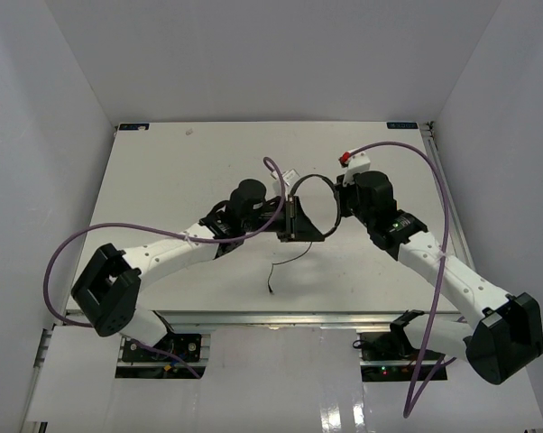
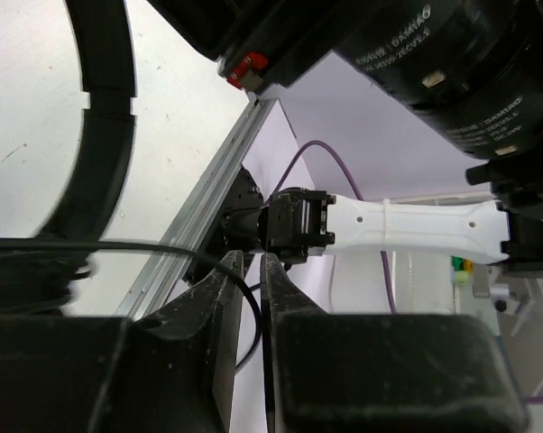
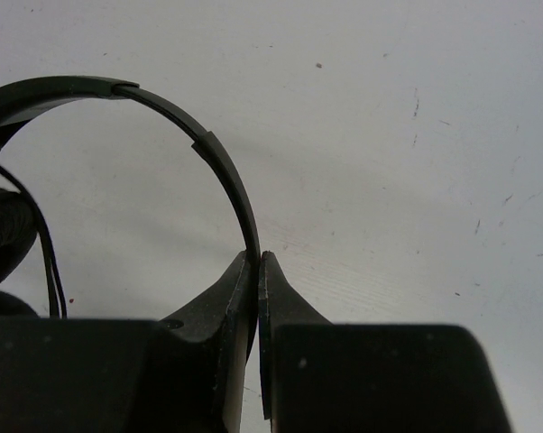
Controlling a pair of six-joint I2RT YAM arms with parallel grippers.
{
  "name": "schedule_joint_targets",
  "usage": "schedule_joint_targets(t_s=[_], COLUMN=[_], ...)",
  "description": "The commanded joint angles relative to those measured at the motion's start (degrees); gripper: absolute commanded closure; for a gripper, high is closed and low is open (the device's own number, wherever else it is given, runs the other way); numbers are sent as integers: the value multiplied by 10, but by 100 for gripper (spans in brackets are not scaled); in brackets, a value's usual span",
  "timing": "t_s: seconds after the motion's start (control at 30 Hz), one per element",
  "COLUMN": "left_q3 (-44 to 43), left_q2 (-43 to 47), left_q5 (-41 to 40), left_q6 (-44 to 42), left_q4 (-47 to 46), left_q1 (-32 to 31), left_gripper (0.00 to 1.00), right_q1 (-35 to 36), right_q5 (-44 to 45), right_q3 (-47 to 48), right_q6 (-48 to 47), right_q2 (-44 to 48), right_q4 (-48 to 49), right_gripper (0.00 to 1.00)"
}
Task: Wrap the headphones
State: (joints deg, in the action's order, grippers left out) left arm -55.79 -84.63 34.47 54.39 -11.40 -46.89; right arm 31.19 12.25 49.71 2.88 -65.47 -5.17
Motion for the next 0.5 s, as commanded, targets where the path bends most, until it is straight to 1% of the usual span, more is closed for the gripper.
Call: schedule_joint_targets(t_s=[0.0, 0.07, 0.13, 0.33, 0.47], left_q3=[-32, -15, -2, 53, 113], left_q2=[26, 38, 52, 73, 69], left_q5=[-85, -123, -149, -229, -284], left_q6=[-111, -140, -174, -258, -307], left_q4=[31, 33, 36, 18, -31], left_q1=[-59, -83, -101, -149, -169], left_gripper=[71, 66, 65, 64, 64], right_q1=[-23, -28, -31, -43, -52], right_q5=[-16, -29, -38, -65, -85], right_q3=[66, 79, 92, 128, 152], right_q6=[54, 63, 70, 92, 101], right_q2=[-6, -8, -8, -9, -2], right_q4=[2, -8, -19, -53, -72], right_gripper=[92, 92, 92, 92, 92])
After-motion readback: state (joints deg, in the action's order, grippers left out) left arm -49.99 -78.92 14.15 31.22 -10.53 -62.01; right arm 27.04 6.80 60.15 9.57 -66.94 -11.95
